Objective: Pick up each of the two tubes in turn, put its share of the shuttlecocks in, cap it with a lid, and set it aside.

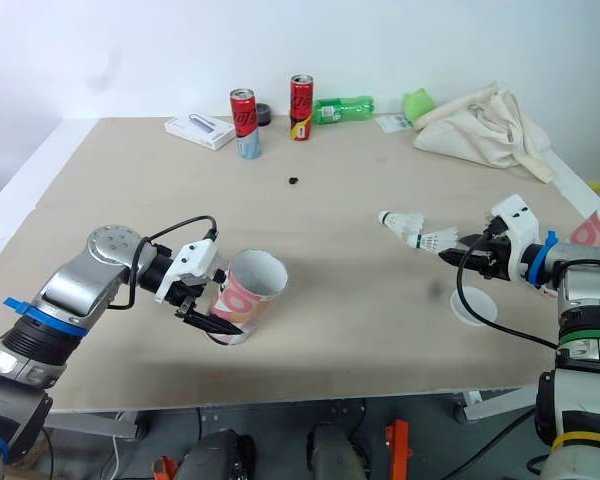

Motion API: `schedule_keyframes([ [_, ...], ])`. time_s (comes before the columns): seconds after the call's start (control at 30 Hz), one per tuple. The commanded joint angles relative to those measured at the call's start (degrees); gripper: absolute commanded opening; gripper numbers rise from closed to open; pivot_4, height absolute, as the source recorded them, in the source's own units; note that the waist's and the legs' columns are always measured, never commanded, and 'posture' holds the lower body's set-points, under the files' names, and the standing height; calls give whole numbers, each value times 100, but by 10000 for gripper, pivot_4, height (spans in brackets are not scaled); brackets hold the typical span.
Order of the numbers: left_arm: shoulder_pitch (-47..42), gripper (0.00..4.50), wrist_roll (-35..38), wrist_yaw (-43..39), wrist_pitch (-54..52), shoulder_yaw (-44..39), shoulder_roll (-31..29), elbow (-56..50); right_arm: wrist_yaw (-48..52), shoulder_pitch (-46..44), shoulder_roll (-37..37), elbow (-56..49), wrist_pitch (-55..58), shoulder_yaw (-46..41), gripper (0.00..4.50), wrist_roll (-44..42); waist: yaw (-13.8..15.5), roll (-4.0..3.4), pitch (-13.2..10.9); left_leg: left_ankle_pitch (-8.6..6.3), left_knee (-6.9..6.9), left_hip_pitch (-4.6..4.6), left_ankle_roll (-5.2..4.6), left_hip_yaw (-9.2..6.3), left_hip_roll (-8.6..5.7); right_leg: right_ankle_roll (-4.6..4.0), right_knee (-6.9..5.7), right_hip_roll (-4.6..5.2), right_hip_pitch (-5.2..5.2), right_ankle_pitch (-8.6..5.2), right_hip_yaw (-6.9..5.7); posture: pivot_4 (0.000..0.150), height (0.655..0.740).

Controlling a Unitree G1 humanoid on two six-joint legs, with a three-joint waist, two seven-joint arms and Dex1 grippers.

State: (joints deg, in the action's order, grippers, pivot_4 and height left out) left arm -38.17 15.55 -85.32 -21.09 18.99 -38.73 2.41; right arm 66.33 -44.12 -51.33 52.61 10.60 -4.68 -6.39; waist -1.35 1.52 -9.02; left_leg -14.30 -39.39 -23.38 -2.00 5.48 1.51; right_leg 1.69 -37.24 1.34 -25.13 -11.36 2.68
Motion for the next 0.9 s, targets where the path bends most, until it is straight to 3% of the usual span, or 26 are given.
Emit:
schedule_keyframes([
  [0.03, 60, 32155, -2, 49, -9, -85, -58, -138, 26, -199, 70, 85, -119, -11, 29496, 4, -1, 0, 0, 0, 0, 0, 0, 1, 0, -1, 0, 0, 0, 0, 1, 1500, 7324],
  [0.33, 34, 32155, 1, 88, -19, -75, -35, -125, 10, -290, 227, 224, -149, -40, 29496, 18, -2, 0, 0, 1, 0, 1, 1, 3, 1, -3, 0, -1, 0, 0, 2, 1500, 7324],
  [0.43, 46, 32155, -6, 96, -7, -71, -39, -127, 38, -266, 209, 217, -140, -97, 20747, -41, -2, 0, 0, 1, 0, 1, 0, 4, 1, -2, 0, -1, -1, 0, 2, 1500, 7324],
  [0.57, 61, 32155, -3, 119, -12, -66, -24, -151, 180, -153, 168, 101, -91, -151, 1678, -136, -2, 0, 0, 1, 0, 2, 1, 4, 1, -2, 0, -1, -1, 0, 3, 1500, 7324],
  [0.9, 80, 32155, -5, 144, -2, -48, -17, -168, 480, 78, -264, -210, 176, -256, 716, -266, 9, -1, 0, 1, 0, 1, 0, 7, 0, -3, 0, 0, -1, 0, 5, 1500, 7324],
])
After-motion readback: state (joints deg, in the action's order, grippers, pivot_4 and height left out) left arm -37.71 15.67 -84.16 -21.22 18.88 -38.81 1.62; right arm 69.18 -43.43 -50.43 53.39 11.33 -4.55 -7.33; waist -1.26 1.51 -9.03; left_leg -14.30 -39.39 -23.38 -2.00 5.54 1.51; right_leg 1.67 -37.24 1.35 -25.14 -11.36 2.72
